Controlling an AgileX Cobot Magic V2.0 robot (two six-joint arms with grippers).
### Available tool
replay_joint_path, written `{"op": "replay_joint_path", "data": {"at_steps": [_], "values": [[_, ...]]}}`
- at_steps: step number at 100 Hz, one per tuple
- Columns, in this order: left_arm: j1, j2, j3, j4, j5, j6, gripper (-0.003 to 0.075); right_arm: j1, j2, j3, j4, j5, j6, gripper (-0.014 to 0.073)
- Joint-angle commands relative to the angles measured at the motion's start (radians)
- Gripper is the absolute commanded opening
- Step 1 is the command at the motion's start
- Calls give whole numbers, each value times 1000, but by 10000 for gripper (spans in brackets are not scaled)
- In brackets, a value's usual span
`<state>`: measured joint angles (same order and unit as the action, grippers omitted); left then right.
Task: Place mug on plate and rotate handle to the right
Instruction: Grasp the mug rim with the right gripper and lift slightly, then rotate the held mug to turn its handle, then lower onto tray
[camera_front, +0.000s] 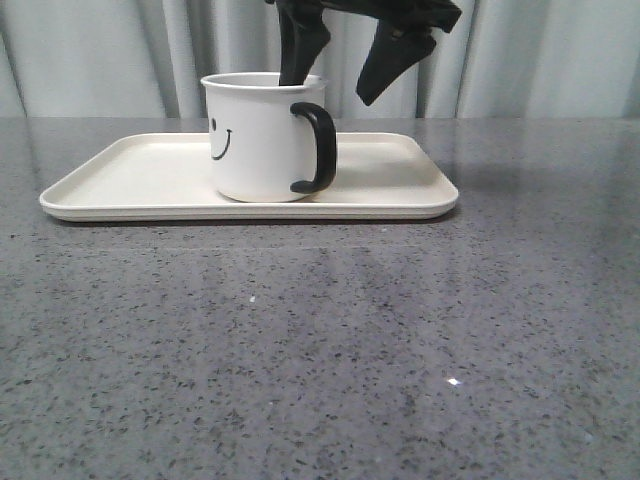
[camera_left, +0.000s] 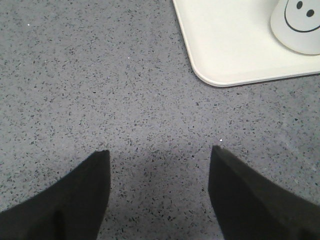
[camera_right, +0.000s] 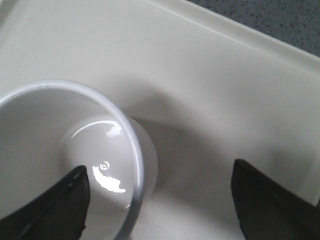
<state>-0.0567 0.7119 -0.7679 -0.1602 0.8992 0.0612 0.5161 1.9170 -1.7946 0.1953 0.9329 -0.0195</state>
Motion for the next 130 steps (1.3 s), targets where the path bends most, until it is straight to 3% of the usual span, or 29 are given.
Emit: {"op": "replay_joint_path", "data": {"at_steps": [1, 17, 43, 60, 81, 110, 130], "values": [[0, -4, -27, -17, -67, 3, 419, 2, -42, -35, 4, -32, 2, 554], [0, -4, -27, -17, -67, 3, 419, 2, -34, -35, 21, -29, 2, 365], [0, -4, -27, -17, -67, 3, 419, 2, -34, -35, 47, -34, 1, -74], [0, -4, -27, -17, -67, 3, 419, 2, -30, -58, 47, 10, -38, -59], [0, -4, -27, -17, -67, 3, 419, 2, -23, -202, 49, 169, -289, -64], [0, -4, -27, -17, -67, 3, 419, 0, -4, -332, 106, 279, -618, -61], [0, -4, -27, -17, -67, 3, 419, 0, 83, -431, 159, 403, -720, -61]]}}
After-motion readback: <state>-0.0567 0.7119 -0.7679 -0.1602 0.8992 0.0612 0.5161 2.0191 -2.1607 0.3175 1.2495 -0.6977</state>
